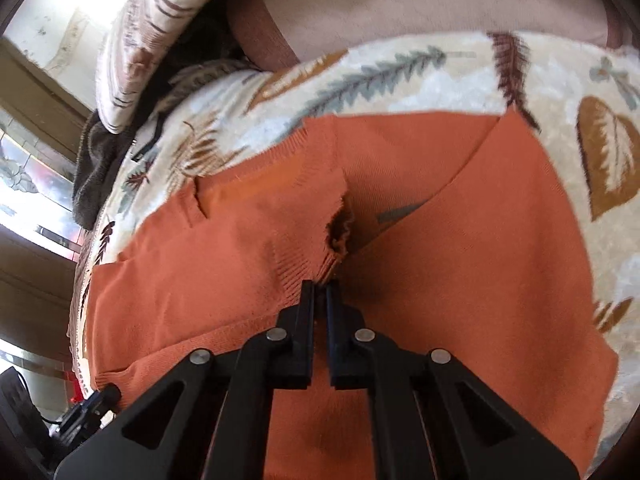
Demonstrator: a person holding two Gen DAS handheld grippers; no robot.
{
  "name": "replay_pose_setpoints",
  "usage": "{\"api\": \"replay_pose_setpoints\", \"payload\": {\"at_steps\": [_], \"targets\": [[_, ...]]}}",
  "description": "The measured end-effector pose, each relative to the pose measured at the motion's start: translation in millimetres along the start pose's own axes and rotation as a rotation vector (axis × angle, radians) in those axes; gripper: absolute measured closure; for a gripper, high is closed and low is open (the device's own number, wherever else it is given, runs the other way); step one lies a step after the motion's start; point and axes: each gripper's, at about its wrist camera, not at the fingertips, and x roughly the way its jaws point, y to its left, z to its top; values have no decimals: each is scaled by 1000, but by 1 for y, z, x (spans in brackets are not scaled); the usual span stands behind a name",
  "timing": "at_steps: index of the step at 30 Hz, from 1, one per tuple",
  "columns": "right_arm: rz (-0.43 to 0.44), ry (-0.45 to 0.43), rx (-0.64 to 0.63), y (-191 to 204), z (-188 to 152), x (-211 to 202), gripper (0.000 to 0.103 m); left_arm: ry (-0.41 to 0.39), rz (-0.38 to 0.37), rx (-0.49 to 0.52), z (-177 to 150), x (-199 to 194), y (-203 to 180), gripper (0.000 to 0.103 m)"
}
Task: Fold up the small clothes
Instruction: 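Grasp the sleeve cuff with the left gripper and smooth it along the body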
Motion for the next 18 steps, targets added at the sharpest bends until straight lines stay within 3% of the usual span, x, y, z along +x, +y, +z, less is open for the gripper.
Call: {"api": "replay_pose_setpoints", "payload": {"at_steps": [5,9,13,18], "targets": [[24,-21,-12,8,7,-17,97,5,-11,3,0,-10,3,97],[30,93,21,1,7,7,93,70,6,9,-6,10,6,97],[50,52,67,-7,-4,2,80,52,-21,-16,-15,9,12,97],[116,72,102,2,-11,2,80,8,-34,-21,-17,-10,9,100]]}}
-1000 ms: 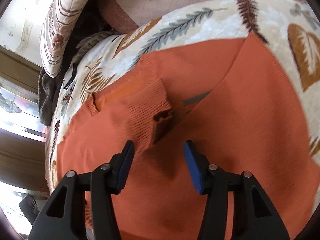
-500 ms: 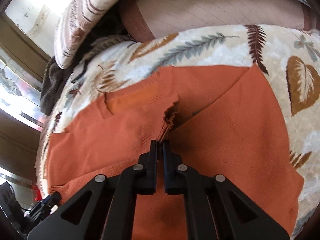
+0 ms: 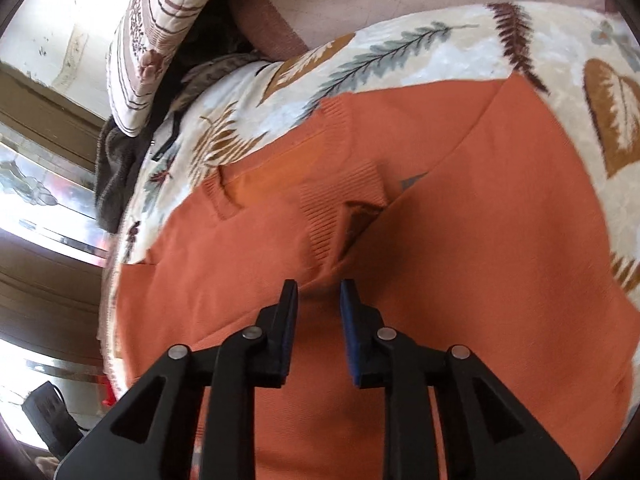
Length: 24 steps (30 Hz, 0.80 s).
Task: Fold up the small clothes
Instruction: 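Grasp the sleeve cuff with the left gripper and smooth it along the body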
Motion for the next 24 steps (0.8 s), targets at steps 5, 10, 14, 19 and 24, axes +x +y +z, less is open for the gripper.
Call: {"api": "replay_pose_setpoints", "payload": {"at_steps": [5,10,14,19,24], "targets": [[35,28,61,2,-1,16,76,-4,-22,26,-8,-12,-10,101],[54,30,132,-2,-4,18,64,-4,-18,29,-4,-10,-10,101],[19,28,92,7,1,18,49,4,-33,12,4,-2,-3,101],[-62,49,26,9,6,32,93,3,-58,17,3,0,-6,101],[-24,-35,-34,11,0,3,97,-40,-90,-1,10,-13,-3,102]]}}
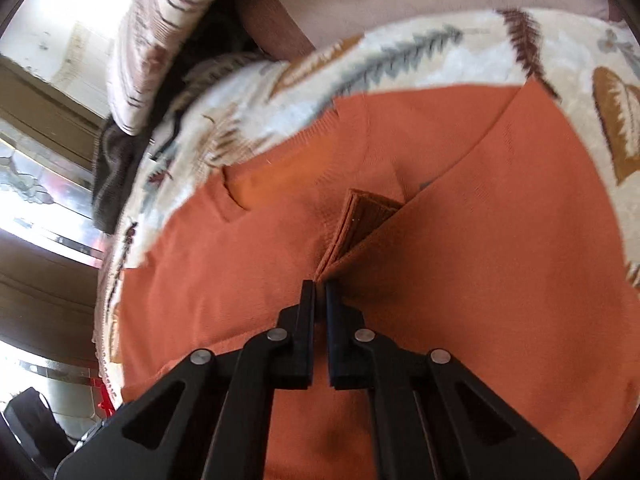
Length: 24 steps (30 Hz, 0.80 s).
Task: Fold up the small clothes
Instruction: 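Grasp the sleeve cuff with the left gripper and smooth it along the body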
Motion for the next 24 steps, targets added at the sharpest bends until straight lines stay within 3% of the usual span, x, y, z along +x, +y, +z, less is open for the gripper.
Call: {"api": "replay_pose_setpoints", "payload": {"at_steps": [10,17,21,24], "targets": [[25,-89,-47,39,42,-17,97,-109,39,-16,55,-20,7,102],[-9,-29,-117,67,53,49,97,-20,173,-82,73,36,52,101],[-5,8,-118,58,47,80,85,70,229,-80,64,74,70,99],[59,10,-99,46,43,68,77,44,233,-54,61,66,69,96]]}}
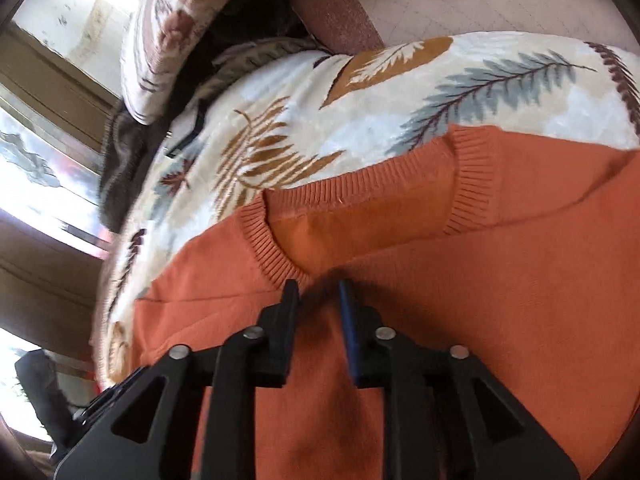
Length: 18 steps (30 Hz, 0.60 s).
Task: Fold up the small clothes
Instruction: 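Grasp the sleeve cuff with the left gripper and smooth it along the body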
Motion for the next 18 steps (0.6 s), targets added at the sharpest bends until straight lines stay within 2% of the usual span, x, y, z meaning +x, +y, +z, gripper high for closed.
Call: {"api": "replay_pose_setpoints", "payload": {"at_steps": [3,5,8,10,13,18], "targets": [[-12,-35,-56,-10,-9,-40,64,-43,1,-24,-6,-19,4,96],[-23,-57,-93,-18,-18,-69,62,-67,-39,-39,-10,-34,4,96],[-33,-60,-156,-31,-37,-106,46,-77,-80,-15,-27,-48,-9,96],[-67,-59,-206,-35,-51,-120,44,-40,-115,20,-40,-47,-25,95],[-144,-50,-311,-40,-74,-128,42,-24,-82,100,-49,-41,-53,93],[-228,-48,-388,-54,-99,-122,42,-60,-90,122,-32,-42,-73,92]]}}
